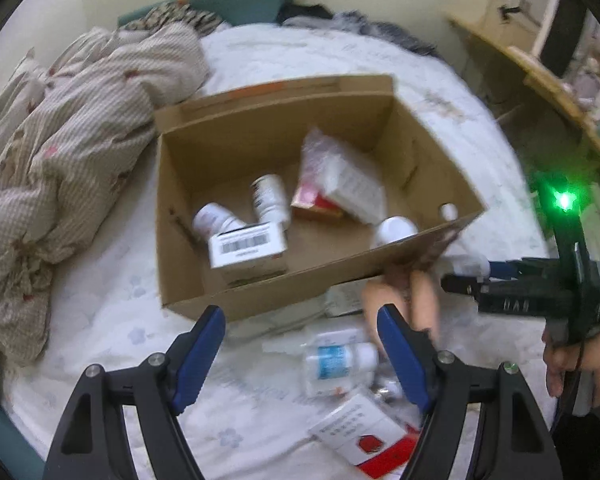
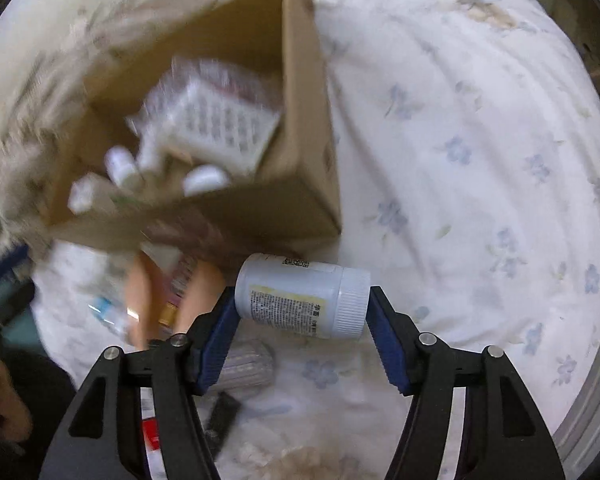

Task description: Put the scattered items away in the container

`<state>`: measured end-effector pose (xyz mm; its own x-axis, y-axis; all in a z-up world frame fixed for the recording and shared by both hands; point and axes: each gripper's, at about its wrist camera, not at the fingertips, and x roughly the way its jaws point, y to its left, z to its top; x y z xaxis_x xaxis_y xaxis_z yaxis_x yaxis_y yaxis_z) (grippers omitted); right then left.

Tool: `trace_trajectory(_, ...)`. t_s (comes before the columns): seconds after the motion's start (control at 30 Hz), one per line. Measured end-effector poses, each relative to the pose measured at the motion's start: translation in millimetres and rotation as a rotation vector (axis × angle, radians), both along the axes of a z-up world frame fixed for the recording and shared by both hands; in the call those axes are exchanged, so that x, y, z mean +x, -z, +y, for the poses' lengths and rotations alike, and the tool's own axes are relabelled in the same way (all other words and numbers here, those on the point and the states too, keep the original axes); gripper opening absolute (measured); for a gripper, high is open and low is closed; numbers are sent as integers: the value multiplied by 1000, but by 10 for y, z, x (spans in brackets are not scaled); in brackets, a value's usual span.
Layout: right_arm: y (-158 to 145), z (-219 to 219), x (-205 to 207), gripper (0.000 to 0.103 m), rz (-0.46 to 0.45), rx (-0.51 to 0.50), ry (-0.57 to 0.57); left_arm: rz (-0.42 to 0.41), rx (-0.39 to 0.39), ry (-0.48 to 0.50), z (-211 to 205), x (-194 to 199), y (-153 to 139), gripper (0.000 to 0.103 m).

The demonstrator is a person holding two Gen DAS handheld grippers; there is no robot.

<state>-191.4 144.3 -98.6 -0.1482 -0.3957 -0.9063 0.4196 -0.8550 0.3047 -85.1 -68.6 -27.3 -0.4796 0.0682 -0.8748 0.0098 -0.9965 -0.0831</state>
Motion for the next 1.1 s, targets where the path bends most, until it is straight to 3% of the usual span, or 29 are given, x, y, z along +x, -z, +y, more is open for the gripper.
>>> trace_trajectory(0.27, -1031, 539, 25, 67, 117, -229, 110, 74, 66, 251, 516, -96, -72, 79)
trace_trajectory(0.43, -1231, 864, 72, 67, 148, -319, 133, 22, 105, 316, 864, -308, 141, 79)
trace_trajectory(0.7, -1356, 882, 141, 67, 148, -400, 120, -5, 86, 73, 965, -595, 396, 77)
trace_trajectory(0.9, -1410, 833, 156, 67, 141, -441, 100, 7, 61, -113, 1034, -601, 505, 53)
trace_trajectory(0.93, -1419, 828, 158, 67, 142, -445, 96, 6, 75, -147, 1013, -613, 526, 44)
trace_trajectory(1.03, -1425, 817, 163, 67, 144, -449, 92, 8, 119, -223, 967, -633, 575, 40)
trace_trajectory(1.07, -1419, 820, 164, 67, 142, -448, 92, 3, 121, -232, 978, -646, 599, 31)
trace_trajectory(1.1, -1413, 825, 165, 67, 141, -447, 93, 4, 121, -229, 991, -646, 603, 31)
